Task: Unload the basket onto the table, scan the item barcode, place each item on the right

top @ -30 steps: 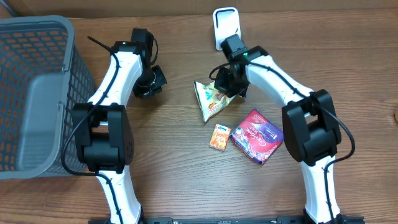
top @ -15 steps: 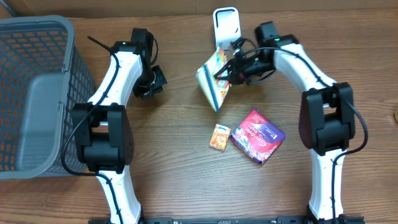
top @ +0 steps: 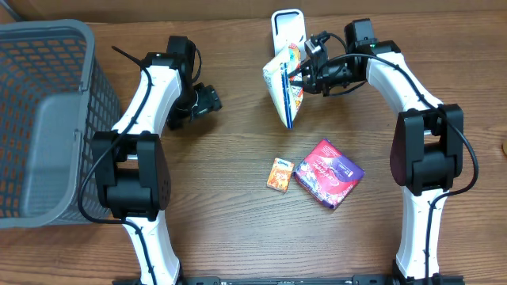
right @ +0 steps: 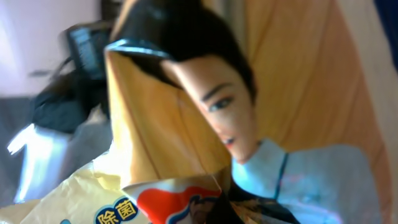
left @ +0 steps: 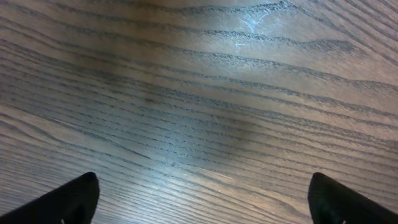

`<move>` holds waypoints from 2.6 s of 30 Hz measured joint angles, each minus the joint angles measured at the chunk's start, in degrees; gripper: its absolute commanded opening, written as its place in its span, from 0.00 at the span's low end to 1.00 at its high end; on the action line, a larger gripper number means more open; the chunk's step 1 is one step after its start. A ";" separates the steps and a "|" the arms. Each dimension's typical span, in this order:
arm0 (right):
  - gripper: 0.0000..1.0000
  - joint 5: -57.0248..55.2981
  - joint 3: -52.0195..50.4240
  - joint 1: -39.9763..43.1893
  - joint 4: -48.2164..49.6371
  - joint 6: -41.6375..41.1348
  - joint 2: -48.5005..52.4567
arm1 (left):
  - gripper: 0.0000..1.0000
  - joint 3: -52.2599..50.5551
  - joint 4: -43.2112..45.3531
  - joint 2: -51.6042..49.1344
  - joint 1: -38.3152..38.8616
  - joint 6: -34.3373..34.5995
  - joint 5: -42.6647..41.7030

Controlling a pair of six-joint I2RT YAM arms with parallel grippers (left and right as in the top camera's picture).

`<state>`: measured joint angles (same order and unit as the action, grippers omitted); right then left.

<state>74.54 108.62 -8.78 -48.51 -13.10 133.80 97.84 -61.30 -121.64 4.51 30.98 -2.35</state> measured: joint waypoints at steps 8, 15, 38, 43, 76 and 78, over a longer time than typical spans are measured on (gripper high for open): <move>0.04 -22.84 7.32 -0.04 -5.84 -3.76 0.00 | 1.00 0.00 0.20 0.00 0.00 0.00 0.00; 0.04 -47.52 19.39 -1.01 -5.84 -4.28 0.00 | 1.00 0.00 0.90 0.00 0.00 0.00 0.00; 0.04 -85.48 19.91 -9.81 19.80 -20.46 2.93 | 1.00 0.00 1.38 0.00 0.00 0.00 0.02; 0.04 -85.83 19.85 -9.57 20.26 -23.21 6.73 | 1.00 0.00 1.38 0.00 0.00 0.00 0.02; 0.04 -86.64 19.69 24.74 -8.17 -25.18 -8.55 | 1.00 0.00 1.51 0.00 0.00 0.00 0.02; 0.04 -86.84 17.62 28.24 -7.89 -24.11 -8.55 | 1.00 0.00 1.51 0.00 0.00 0.00 0.00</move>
<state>-12.29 126.23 19.46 -56.40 -37.21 125.25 97.84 -59.79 -121.64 4.51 30.98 -2.35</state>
